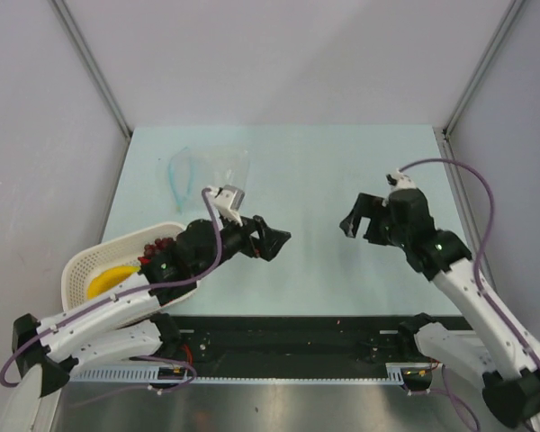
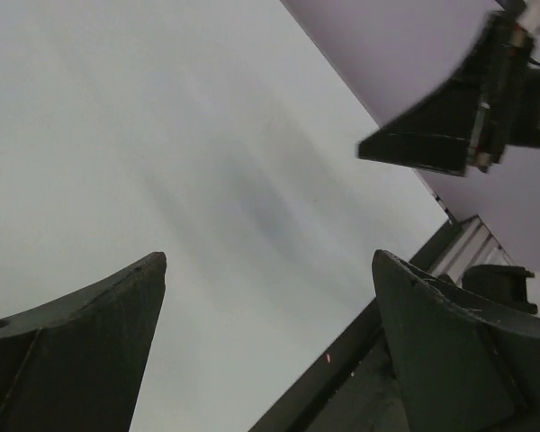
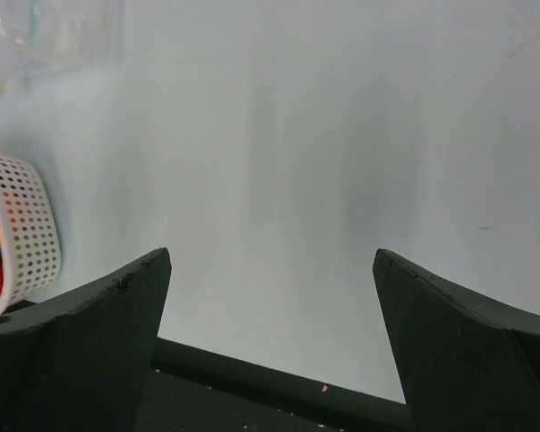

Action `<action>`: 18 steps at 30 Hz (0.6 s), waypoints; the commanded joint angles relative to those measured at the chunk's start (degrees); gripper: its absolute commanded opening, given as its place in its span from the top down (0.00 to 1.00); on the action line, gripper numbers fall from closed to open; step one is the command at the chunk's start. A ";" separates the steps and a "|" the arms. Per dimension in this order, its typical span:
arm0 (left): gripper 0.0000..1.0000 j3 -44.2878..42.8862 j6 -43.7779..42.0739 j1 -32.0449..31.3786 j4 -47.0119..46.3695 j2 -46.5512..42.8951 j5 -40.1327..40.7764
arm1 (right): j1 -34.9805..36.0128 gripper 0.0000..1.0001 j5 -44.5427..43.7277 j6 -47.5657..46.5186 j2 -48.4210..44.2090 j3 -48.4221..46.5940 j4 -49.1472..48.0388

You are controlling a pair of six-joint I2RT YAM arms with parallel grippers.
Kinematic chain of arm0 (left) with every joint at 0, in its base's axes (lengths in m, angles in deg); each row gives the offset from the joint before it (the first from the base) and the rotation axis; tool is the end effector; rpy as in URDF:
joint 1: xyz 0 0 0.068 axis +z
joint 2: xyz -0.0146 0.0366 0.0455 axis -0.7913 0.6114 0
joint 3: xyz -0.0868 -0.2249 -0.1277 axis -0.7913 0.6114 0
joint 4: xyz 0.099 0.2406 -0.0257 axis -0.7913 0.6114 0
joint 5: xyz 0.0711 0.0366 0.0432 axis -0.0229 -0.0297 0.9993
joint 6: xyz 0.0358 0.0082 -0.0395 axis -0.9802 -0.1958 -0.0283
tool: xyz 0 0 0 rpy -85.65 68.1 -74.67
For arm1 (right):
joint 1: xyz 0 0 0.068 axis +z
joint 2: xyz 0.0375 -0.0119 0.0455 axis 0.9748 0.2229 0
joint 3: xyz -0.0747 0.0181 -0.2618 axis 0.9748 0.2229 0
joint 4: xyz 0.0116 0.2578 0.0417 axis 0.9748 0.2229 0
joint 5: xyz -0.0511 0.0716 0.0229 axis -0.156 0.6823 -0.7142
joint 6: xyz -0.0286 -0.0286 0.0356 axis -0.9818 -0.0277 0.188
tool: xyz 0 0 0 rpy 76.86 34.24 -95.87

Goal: Open the zip-top bag and remove the fake food

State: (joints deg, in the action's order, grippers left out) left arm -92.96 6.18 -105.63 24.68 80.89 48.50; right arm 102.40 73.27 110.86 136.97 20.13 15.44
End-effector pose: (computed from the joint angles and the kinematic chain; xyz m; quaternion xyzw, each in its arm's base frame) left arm 0.1325 -0.1701 0.3288 0.1178 0.7590 -0.3842 0.5122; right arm 0.1805 0.0845 0.3208 0.0355 0.8941 0.1965 0.4010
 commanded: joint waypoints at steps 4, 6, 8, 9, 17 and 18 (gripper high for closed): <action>0.00 16.88 4.92 -0.29 -16.54 -21.32 9.71 | -0.49 0.00 -2.10 9.49 -29.53 12.97 -0.55; 0.00 20.24 7.03 -0.29 -16.37 -27.93 11.56 | -0.49 0.00 -2.89 13.78 -36.64 15.10 4.17; 0.00 25.69 11.25 -0.29 -16.02 -38.71 12.35 | -0.49 0.00 -2.90 15.91 -40.97 17.73 7.35; 0.00 27.44 12.74 -0.29 -15.75 -42.35 12.09 | -0.49 0.00 -2.90 18.01 -42.99 18.35 10.59; 0.00 29.83 14.25 -0.29 -7.30 -55.22 4.19 | -0.49 0.00 3.22 19.53 -52.23 23.80 12.92; 0.00 30.79 15.82 -0.29 -8.27 -56.17 3.83 | -0.49 0.00 4.74 19.26 -52.41 25.72 9.60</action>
State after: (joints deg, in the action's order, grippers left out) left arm -61.80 20.16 -105.78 16.59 29.53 57.38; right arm 102.00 72.46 129.59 85.59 42.52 29.36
